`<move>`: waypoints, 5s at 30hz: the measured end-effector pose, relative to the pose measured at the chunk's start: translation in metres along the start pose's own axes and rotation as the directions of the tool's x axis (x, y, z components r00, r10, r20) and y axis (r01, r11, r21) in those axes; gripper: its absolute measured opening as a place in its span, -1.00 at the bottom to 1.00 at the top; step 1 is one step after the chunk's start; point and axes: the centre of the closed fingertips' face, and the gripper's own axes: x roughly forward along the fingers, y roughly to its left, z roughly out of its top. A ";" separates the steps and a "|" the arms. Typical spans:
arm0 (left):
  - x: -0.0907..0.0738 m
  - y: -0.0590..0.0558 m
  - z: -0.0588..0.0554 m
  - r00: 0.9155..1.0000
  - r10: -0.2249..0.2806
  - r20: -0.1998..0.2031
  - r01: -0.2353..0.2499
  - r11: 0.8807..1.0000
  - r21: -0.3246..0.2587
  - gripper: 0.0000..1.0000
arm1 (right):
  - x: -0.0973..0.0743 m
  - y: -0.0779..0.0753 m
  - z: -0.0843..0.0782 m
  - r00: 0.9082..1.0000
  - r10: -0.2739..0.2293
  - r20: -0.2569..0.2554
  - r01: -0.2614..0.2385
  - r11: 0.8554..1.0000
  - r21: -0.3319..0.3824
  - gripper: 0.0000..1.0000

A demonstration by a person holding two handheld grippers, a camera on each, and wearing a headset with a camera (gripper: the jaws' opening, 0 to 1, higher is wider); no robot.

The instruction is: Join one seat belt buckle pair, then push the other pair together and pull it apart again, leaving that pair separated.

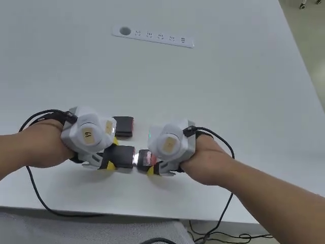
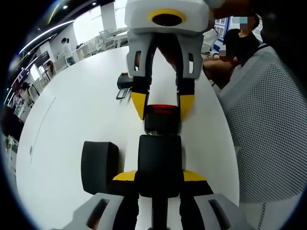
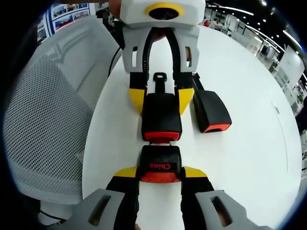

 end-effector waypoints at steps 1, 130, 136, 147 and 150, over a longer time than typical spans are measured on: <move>0.000 0.000 0.000 1.000 0.000 0.000 0.000 1.000 0.000 -0.36 | 0.000 0.000 0.000 1.000 0.000 0.001 0.000 1.000 0.001 -0.43; -0.011 0.079 -0.014 0.993 0.027 -0.112 -0.022 0.999 0.041 -0.36 | -0.026 -0.081 -0.052 0.998 -0.039 -0.051 0.042 0.997 0.061 -0.38; -0.011 0.079 -0.013 0.993 0.030 -0.118 -0.025 0.999 0.042 -0.36 | -0.014 -0.079 -0.030 0.999 -0.031 -0.038 0.033 0.998 0.050 -0.38; -0.012 0.078 -0.012 0.991 0.037 -0.131 -0.032 0.999 0.043 -0.36 | -0.005 -0.077 -0.010 0.999 -0.031 -0.032 0.032 0.999 0.027 -0.38; -0.013 0.076 -0.010 0.990 0.035 -0.135 -0.029 0.998 0.049 -0.36 | -0.005 -0.077 -0.006 0.999 -0.028 -0.024 0.029 0.999 0.023 -0.38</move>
